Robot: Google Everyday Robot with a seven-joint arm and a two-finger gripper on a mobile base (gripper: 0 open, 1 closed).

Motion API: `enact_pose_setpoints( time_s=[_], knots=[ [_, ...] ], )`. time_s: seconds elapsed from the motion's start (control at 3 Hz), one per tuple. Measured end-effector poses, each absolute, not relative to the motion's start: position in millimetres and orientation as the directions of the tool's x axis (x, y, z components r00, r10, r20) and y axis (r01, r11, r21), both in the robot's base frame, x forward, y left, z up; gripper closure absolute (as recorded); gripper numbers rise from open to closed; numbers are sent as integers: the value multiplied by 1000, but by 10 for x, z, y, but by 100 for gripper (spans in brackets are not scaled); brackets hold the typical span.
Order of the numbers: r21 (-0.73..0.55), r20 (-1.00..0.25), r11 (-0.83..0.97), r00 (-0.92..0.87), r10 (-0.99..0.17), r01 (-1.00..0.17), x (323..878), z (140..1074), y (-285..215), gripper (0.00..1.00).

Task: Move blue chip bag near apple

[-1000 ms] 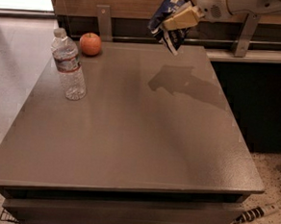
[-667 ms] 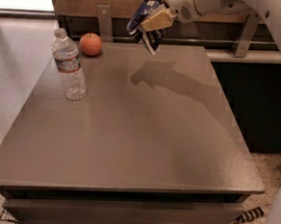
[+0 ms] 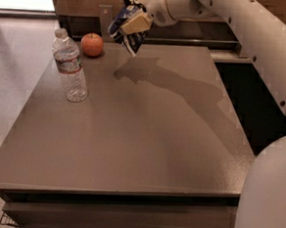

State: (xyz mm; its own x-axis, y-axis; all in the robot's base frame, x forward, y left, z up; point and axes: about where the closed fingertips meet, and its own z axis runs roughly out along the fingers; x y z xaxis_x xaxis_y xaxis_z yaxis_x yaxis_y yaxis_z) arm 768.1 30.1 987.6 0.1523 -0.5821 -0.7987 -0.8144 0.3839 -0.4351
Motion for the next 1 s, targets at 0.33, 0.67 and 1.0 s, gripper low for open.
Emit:
enact_pose_setpoints(
  time_s=[0.33,0.67,1.0],
  knots=[
    [-416,-806,393,131,-578,-820,7801,9671,559,100],
    [-398,-818,403,119,-563,-824,7851,9546,722,97],
    [-397,-817,399,120,-564,-826,7845,9537,737,74]
  ],
)
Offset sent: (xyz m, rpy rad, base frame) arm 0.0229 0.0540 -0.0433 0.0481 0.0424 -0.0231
